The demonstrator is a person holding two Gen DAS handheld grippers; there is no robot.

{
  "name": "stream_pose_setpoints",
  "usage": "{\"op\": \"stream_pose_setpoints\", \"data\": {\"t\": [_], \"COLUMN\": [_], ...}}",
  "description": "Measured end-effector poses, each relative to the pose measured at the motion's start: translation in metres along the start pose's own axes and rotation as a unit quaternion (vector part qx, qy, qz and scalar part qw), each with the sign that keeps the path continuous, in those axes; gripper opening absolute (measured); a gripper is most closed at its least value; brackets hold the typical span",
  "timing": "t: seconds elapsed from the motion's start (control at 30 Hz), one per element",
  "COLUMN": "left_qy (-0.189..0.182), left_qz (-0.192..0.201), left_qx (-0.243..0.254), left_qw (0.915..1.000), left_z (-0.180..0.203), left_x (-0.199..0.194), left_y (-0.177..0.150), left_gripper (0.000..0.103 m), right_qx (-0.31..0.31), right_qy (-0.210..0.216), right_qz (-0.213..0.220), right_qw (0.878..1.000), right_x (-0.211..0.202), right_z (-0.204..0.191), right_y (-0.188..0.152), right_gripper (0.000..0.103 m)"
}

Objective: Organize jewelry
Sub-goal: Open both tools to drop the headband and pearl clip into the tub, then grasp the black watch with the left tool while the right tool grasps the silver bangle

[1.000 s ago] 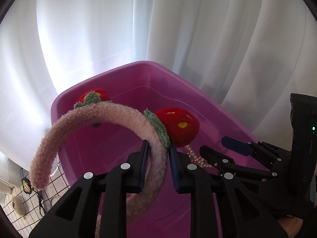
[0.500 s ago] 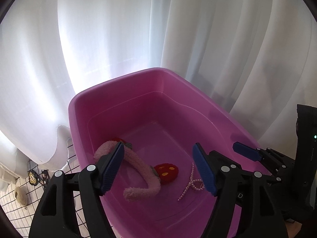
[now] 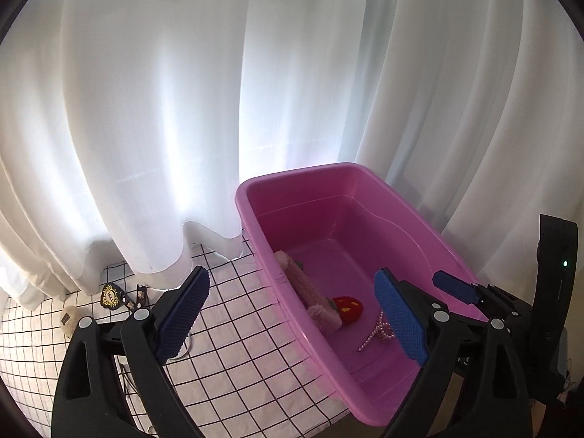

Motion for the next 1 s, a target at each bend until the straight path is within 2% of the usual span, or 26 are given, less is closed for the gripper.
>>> {"op": "stream_pose_setpoints", "data": {"t": [0.17, 0.3, 0.47, 0.6, 0.7, 0.8, 1.0], "left_qy": [0.034, 0.089, 0.173, 0.209, 0.215, 0.201, 0.171], "left_qz": [-0.002, -0.021, -0.055, -0.096, -0.126, -0.155, -0.196], "left_qx": [-0.033, -0.079, -0.156, -0.208, -0.236, -0.251, -0.228], "left_qw": [0.9989, 0.9927, 0.9711, 0.9506, 0.9392, 0.9342, 0.9382], "left_z": [-0.05, -0.105, -0.178, -0.223, -0.238, -0.237, -0.211], "left_x": [-0.043, -0.08, -0.114, -0.123, -0.122, -0.109, -0.078], "left_y": [-0.047, -0.1, -0.169, -0.224, -0.263, -0.295, -0.331], "left_gripper": [0.095, 0.096, 0.096, 0.096, 0.096, 0.096, 0.096], "right_qx": [-0.044, -0.074, -0.101, -0.122, -0.141, -0.155, -0.184], "right_qy": [0.04, 0.08, 0.104, 0.107, 0.105, 0.108, 0.106], "right_qz": [-0.007, -0.027, -0.061, -0.094, -0.13, -0.166, -0.222], "right_qw": [0.998, 0.994, 0.988, 0.982, 0.976, 0.968, 0.952], "right_x": [-0.013, -0.01, 0.002, 0.017, 0.035, 0.057, 0.092], "right_z": [-0.054, -0.1, -0.144, -0.168, -0.181, -0.19, -0.199], "right_y": [-0.024, -0.045, -0.073, -0.105, -0.134, -0.168, -0.226], "right_gripper": [0.065, 0.067, 0.067, 0.067, 0.067, 0.067, 0.067]}}
Point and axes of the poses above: each gripper's, at about its wrist camera, not at the fingertips, and x roughly the way its jaws point, z to its right, y to its top, the point moved 3 cm from there along x, roughly the way its jaws point, and after that the axes turned 13 degrees about x, right-handed, at the moved point
